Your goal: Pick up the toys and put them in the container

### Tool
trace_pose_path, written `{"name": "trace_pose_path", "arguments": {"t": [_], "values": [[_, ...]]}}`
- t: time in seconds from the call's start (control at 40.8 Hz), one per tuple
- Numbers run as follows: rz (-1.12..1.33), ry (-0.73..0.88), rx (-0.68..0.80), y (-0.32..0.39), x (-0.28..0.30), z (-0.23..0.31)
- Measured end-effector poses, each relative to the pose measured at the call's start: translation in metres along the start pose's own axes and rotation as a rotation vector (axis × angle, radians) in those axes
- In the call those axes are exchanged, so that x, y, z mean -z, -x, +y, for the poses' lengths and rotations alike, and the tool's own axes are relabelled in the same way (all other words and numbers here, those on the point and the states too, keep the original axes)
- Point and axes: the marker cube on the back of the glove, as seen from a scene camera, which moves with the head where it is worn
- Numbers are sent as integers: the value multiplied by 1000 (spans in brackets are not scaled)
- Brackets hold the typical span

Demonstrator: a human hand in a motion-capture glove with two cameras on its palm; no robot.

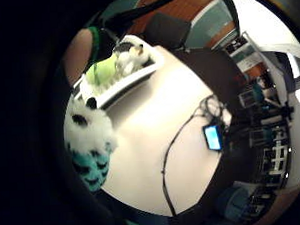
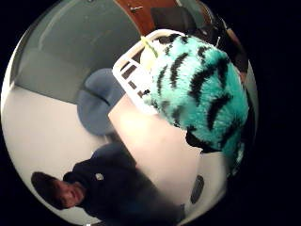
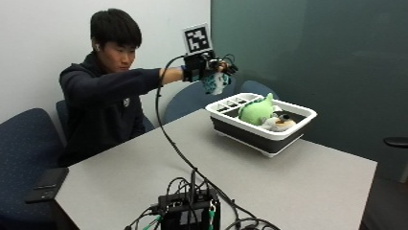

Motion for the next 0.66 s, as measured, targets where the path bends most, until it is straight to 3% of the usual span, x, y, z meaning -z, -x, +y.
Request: {"name": "trace_pose_path", "arguments": {"t": [0.098,0.294,0.662], "values": [[152,13,31,3,-12,-43],[165,137,-202,3,-52,-75],[-114,-36,-186,-42,19,-1]]}}
